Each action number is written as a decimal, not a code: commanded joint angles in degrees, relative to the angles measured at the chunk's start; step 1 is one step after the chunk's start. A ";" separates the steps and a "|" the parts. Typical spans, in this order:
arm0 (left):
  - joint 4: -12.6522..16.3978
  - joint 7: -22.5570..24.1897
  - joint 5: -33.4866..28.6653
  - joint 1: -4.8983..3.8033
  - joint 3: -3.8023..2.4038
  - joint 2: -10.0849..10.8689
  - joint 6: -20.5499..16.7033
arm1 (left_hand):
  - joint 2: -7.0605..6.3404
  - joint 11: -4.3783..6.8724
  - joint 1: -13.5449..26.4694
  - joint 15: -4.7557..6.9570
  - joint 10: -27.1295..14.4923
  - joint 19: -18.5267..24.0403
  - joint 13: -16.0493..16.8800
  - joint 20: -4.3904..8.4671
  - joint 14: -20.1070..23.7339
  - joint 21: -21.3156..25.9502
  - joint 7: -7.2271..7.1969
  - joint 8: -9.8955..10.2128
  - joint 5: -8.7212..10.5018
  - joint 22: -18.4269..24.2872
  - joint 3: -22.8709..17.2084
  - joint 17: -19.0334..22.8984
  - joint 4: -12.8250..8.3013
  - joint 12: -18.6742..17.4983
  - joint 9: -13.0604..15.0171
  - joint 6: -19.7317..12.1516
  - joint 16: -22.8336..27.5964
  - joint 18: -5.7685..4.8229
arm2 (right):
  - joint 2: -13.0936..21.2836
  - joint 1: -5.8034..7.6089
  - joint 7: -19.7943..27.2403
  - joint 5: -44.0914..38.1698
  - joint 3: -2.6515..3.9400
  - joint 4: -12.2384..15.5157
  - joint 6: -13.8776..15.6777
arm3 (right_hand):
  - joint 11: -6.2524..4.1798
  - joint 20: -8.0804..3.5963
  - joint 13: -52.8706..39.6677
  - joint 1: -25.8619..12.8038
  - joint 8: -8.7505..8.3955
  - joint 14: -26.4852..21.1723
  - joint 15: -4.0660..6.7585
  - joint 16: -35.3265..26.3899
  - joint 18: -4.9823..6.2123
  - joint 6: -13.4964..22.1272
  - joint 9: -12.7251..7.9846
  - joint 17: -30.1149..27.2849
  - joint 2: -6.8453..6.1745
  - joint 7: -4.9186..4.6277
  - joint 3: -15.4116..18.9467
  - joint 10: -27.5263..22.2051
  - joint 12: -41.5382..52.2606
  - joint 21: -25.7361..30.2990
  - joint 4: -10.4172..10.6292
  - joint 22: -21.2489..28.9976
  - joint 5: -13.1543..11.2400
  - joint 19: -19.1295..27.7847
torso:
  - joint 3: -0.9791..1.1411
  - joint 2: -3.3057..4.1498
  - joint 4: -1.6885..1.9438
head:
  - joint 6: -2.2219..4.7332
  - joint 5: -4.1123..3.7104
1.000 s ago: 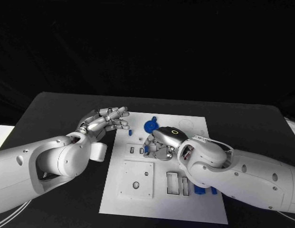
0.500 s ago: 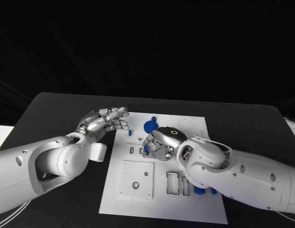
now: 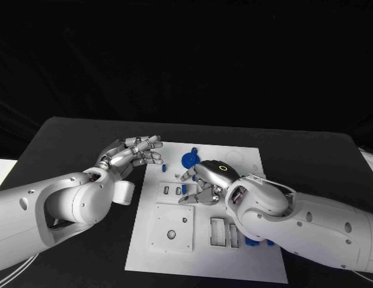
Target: Assemble the parts on the task board
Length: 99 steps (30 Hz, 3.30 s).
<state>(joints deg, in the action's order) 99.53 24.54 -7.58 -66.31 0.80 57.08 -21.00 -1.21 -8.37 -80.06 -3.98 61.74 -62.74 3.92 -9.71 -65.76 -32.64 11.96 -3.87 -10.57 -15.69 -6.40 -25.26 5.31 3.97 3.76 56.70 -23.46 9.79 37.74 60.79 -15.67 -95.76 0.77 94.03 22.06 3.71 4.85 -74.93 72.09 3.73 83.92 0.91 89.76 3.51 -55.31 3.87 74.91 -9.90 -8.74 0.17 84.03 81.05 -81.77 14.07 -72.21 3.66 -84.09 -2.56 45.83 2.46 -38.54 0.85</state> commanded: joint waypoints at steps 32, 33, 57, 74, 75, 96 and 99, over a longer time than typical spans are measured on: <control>-10.29 -59.68 61.05 -9.31 0.17 -11.06 28.61 | 1.29 9.58 13.69 8.48 14.38 -22.50 57.20 8.29 -24.24 -46.40 -8.64 -21.03 4.45 -54.48 10.36 -64.74 11.34 62.34 13.83 3.88 -66.54 -6.18 | 22.68 10.59 25.05 50.89 2.30 0.66 4.11 | 0.07 0.16 -7.40 6.77 0.72 5.46 -0.22 -1.24 0.62 0.07 0.23 12.71 7.20 -0.01 1.48 -1.01 -2.21 2.21 -0.28 3.56 5.61 1.44 | 2.48 -3.56 -0.80 | -1.19 1.36; -10.84 -60.16 62.53 -9.57 0.26 -12.00 29.50 | 1.46 9.71 13.81 8.72 14.75 -22.71 58.21 8.31 -24.24 -46.96 -8.86 -22.38 4.71 -55.41 10.85 -64.74 11.30 63.28 14.97 3.75 -66.54 -6.37 | 22.81 10.63 24.93 50.91 2.30 0.39 4.06 | 0.06 0.15 -7.41 6.80 0.72 5.47 -0.21 -1.23 0.61 0.06 0.23 12.72 7.25 0.00 1.52 -1.00 -2.19 2.21 -0.38 3.55 5.81 1.43 | 2.55 -3.66 -0.81 | -1.29 1.37; -18.99 -63.25 72.99 -12.06 1.82 -23.81 39.12 | 2.00 10.83 18.42 9.93 16.00 -23.59 62.56 9.57 -24.24 -49.93 -10.43 -33.94 7.89 -60.52 18.40 -64.74 11.42 67.23 27.59 -2.29 -66.54 -7.18 | 22.68 10.78 23.19 48.88 2.13 -1.78 2.93 | 0.01 0.10 -7.28 6.76 0.71 5.43 -0.16 -1.37 0.65 0.02 0.21 12.53 7.37 0.03 1.96 -1.04 -2.31 2.36 -0.86 3.78 7.02 1.46 | 2.83 -3.98 -0.82 | -2.25 1.83; -21.29 -63.48 72.08 -11.75 3.21 -26.25 40.73 | 3.26 10.80 17.49 9.89 15.95 -23.56 62.68 9.55 -24.24 -50.01 -10.40 -34.61 7.86 -60.70 18.51 -64.74 11.29 67.29 28.81 -3.12 -66.54 -7.21 | 22.18 10.77 23.02 48.53 2.11 -2.28 2.70 | 0.00 0.07 -7.22 6.77 0.66 5.42 -0.13 -1.40 0.67 0.06 0.20 12.49 7.52 0.04 2.20 -1.04 -2.34 2.45 -1.16 3.90 7.86 1.48 | 2.71 -3.87 -1.01 | -2.80 1.99; -21.31 -63.48 71.96 -11.70 3.26 -26.30 40.75 | 3.40 10.79 17.35 9.89 15.96 -23.56 62.71 9.54 -24.24 -50.03 -10.40 -34.66 7.86 -60.73 18.48 -64.74 11.28 67.31 28.92 -3.18 -66.54 -7.21 | 22.14 10.77 23.02 48.50 2.11 -2.32 2.67 | 0.00 0.07 -7.20 6.78 0.66 5.42 -0.13 -1.41 0.67 0.06 0.19 12.48 7.53 0.04 2.25 -1.06 -2.36 2.46 -1.22 3.93 8.04 1.48 | 2.72 -3.88 -0.99 | -2.78 1.94; -21.30 -63.52 70.06 -11.36 3.53 -26.77 41.81 | 4.70 10.70 14.74 9.77 15.94 -23.54 62.87 9.39 -24.24 -50.18 -10.31 -35.19 7.80 -61.06 16.42 -64.74 11.21 67.38 30.49 -4.05 -66.54 -7.24 | 21.40 10.73 23.14 48.15 2.09 -3.01 2.46 | -0.01 0.04 -7.15 6.81 0.63 5.42 -0.11 -1.43 0.68 0.07 0.18 12.47 7.66 0.05 2.48 -1.08 -2.40 2.53 -1.53 4.01 9.06 1.48 | 2.77 -3.88 -1.03 | -3.25 2.24; -21.31 -63.52 69.92 -11.35 3.53 -26.81 42.00 | 4.46 10.68 14.18 9.76 15.92 -23.53 62.87 9.37 -24.24 -50.20 -10.29 -35.23 7.79 -61.13 15.36 -64.74 11.23 67.36 30.81 -4.20 -66.54 -7.24 | 21.35 10.73 23.14 48.09 2.08 -3.05 2.46 | -0.01 0.04 -7.14 6.81 0.63 5.42 -0.11 -1.45 0.69 0.07 0.18 12.44 7.68 0.05 2.50 -1.08 -2.40 2.56 -1.56 4.07 9.18 1.50 | 2.77 -3.86 -0.98 | -3.29 2.24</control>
<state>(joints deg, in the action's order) 78.14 -38.88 63.20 -77.68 4.34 30.43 19.58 3.22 2.36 -65.37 5.63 77.60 -83.93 66.70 -0.59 -83.97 -82.54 1.83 -38.80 -3.04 -74.92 9.23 -74.91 16.55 71.06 34.50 52.90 -89.83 3.57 59.17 71.54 7.37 -46.90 2.84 91.02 25.28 3.80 4.83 -75.03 78.94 4.19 84.12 0.71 88.65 3.51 -54.76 4.06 74.91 -2.63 -8.68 2.59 83.33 78.94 -79.42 12.79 -68.19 12.64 -82.87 0.20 41.96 1.47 -41.80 3.08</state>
